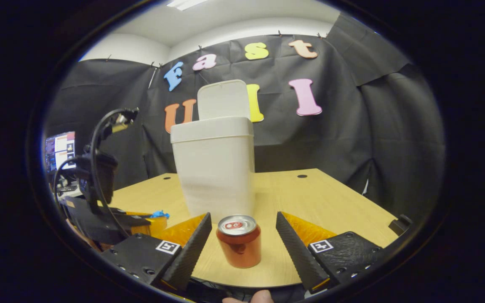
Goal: Press the lid of the desktop garbage bin to open it, pick up the crumpled paper on the desktop and throw it into the bin, then pick up the pop can on the desktop and drop it into the bin, and finally close the garbage bin lid.
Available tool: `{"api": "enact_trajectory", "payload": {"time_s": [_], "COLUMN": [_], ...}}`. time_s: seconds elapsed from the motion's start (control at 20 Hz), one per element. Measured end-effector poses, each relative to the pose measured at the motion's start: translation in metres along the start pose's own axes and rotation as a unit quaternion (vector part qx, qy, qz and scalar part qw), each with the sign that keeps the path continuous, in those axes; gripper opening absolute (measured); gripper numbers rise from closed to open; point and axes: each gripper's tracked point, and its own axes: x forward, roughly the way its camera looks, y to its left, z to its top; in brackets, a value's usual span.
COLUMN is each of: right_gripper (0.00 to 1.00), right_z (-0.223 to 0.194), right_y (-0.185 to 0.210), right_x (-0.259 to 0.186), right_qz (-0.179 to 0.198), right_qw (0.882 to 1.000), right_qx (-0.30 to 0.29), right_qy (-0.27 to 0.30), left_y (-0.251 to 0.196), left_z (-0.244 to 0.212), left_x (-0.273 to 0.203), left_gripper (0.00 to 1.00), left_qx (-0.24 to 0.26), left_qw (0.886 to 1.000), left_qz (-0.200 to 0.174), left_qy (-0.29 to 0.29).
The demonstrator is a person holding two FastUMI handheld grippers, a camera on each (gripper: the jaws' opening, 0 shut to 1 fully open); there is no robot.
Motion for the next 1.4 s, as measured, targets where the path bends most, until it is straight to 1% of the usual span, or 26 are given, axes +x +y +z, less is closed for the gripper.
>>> {"api": "enact_trajectory", "payload": {"time_s": [0.05, 0.1, 0.15, 0.3, 0.45, 0.55, 0.8, 0.85, 0.9, 0.95, 1.0, 1.05, 1.1, 1.15, 1.2, 1.25, 1.3, 1.4], "right_gripper": [0.95, 0.92, 0.95, 0.95, 0.95, 0.95, 0.96, 0.96, 0.96, 0.96, 0.96, 0.91, 0.89, 0.84, 0.85, 0.83, 0.83, 0.80], "right_z": [-0.006, -0.011, -0.014, -0.024, -0.033, -0.045, -0.079, -0.083, -0.085, -0.085, -0.085, -0.085, -0.086, -0.086, -0.086, -0.085, -0.085, -0.079], "right_y": [0.001, 0.003, 0.005, 0.005, 0.001, -0.003, -0.005, -0.006, -0.007, -0.009, -0.009, -0.008, -0.008, -0.008, -0.007, -0.007, -0.004, -0.001], "right_x": [0.003, 0.006, 0.007, 0.013, 0.019, 0.026, 0.038, 0.039, 0.040, 0.041, 0.042, 0.043, 0.044, 0.045, 0.045, 0.045, 0.045, 0.044], "right_qz": [-0.001, 0.001, 0.001, -0.006, -0.012, -0.019, -0.019, -0.021, -0.022, -0.024, -0.025, -0.024, -0.024, -0.023, -0.021, -0.020, -0.014, -0.005], "right_qw": [1.000, 1.000, 1.000, 0.999, 0.999, 0.998, 0.994, 0.993, 0.993, 0.993, 0.992, 0.992, 0.992, 0.992, 0.992, 0.992, 0.992, 0.993], "right_qx": [-0.002, -0.003, -0.006, -0.019, -0.012, -0.006, 0.010, 0.009, 0.008, 0.008, 0.007, 0.008, 0.006, 0.004, 0.002, 0.000, -0.002, -0.008], "right_qy": [0.009, 0.017, 0.021, 0.031, 0.041, 0.056, 0.111, 0.118, 0.119, 0.120, 0.120, 0.120, 0.121, 0.122, 0.122, 0.122, 0.124, 0.117], "left_y": [0.003, 0.006, 0.011, 0.022, 0.026, 0.025, 0.019, 0.016, 0.013, 0.011, 0.009, 0.007, 0.006, 0.007, 0.008, 0.010, 0.011, 0.008], "left_z": [0.010, 0.020, 0.030, 0.052, 0.067, 0.082, 0.118, 0.122, 0.126, 0.129, 0.132, 0.135, 0.138, 0.143, 0.149, 0.156, 0.164, 0.176], "left_x": [-0.002, -0.003, -0.006, -0.011, -0.015, -0.018, -0.025, -0.026, -0.026, -0.025, -0.025, -0.025, -0.024, -0.025, -0.026, -0.026, -0.026, -0.028], "left_gripper": [0.38, 0.38, 0.38, 0.38, 0.38, 0.38, 0.37, 0.37, 0.41, 0.37, 0.37, 0.37, 0.37, 0.37, 0.37, 0.41, 0.37, 0.37], "left_qx": [-0.005, -0.010, -0.013, -0.013, -0.012, -0.016, -0.010, -0.007, -0.004, -0.002, -0.001, -0.001, 0.001, 0.003, 0.005, 0.006, 0.007, 0.004], "left_qw": [1.000, 1.000, 0.999, 0.997, 0.996, 0.994, 0.990, 0.989, 0.989, 0.989, 0.989, 0.989, 0.989, 0.988, 0.987, 0.986, 0.985, 0.983], "left_qz": [-0.001, 0.001, 0.006, 0.017, 0.019, 0.016, 0.005, 0.002, -0.002, -0.005, -0.009, -0.014, -0.016, -0.016, -0.016, -0.015, -0.014, -0.016], "left_qy": [-0.012, -0.025, -0.039, -0.067, -0.086, -0.104, -0.141, -0.145, -0.146, -0.147, -0.148, -0.148, -0.150, -0.153, -0.158, -0.164, -0.171, -0.182]}}
